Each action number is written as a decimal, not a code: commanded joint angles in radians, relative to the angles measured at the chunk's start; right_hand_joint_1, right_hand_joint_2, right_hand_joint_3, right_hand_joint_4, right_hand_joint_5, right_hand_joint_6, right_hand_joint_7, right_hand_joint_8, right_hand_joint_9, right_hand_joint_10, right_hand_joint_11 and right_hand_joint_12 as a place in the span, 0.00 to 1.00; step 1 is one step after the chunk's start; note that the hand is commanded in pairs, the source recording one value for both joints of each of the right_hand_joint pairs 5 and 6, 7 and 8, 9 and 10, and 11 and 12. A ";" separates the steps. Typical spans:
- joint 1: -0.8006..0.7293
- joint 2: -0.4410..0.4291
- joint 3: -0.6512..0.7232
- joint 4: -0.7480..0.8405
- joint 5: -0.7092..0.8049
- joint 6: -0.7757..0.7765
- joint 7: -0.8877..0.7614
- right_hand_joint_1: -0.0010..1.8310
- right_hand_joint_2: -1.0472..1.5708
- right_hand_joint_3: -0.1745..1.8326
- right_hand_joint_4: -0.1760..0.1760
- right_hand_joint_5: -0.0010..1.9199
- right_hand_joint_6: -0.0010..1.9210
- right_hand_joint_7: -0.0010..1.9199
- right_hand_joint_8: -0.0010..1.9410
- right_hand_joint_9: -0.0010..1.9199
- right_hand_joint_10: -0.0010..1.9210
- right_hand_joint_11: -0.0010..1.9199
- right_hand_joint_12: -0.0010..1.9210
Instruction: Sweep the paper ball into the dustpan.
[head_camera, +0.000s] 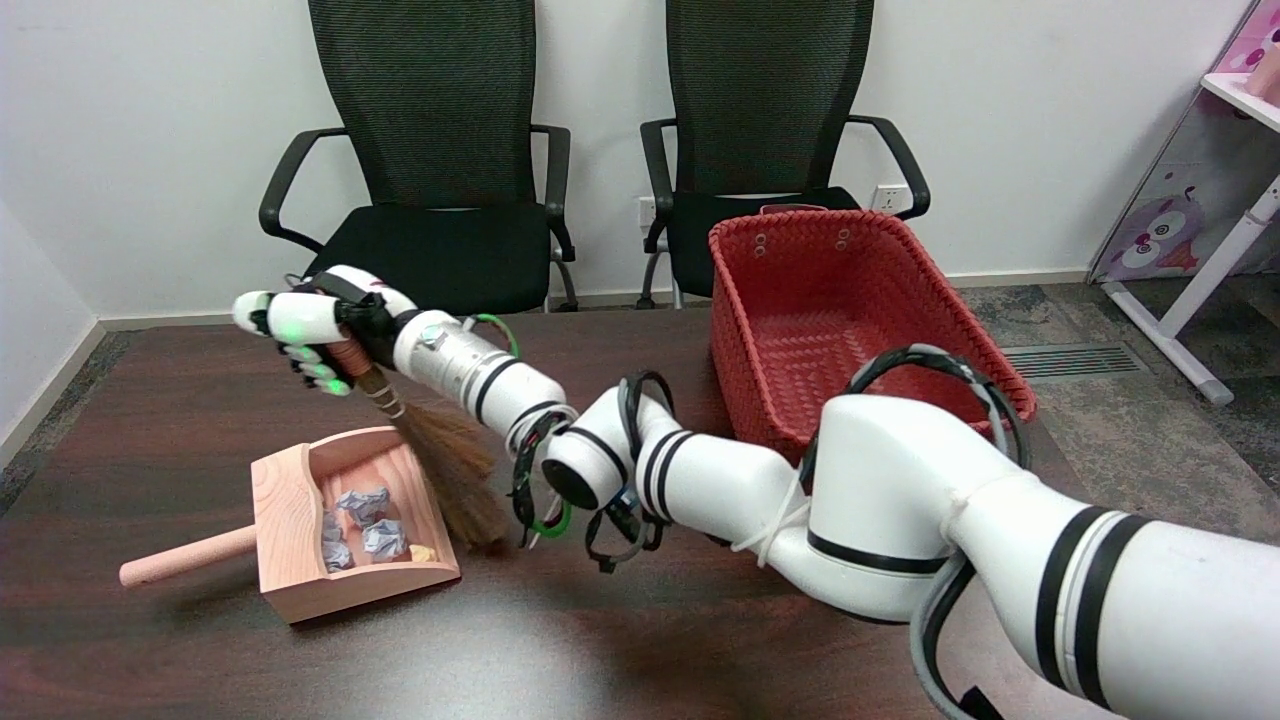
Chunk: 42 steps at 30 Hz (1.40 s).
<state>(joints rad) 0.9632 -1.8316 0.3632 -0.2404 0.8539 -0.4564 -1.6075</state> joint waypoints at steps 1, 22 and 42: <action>-0.097 0.122 0.026 -0.437 0.124 0.019 -0.085 0.35 0.96 0.87 0.55 1.00 1.00 1.00 0.99 1.00 1.00 1.00 1.00; -0.074 0.347 0.171 -0.921 0.272 0.051 -0.529 0.34 1.00 0.81 0.56 1.00 1.00 1.00 0.99 1.00 1.00 1.00 1.00; -0.226 0.682 0.299 -0.989 0.536 -0.384 -0.393 0.35 0.99 0.81 0.56 1.00 1.00 1.00 0.99 1.00 1.00 1.00 1.00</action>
<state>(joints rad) 0.8565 -1.4236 0.5558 -1.0893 1.2147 -0.5802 -2.0138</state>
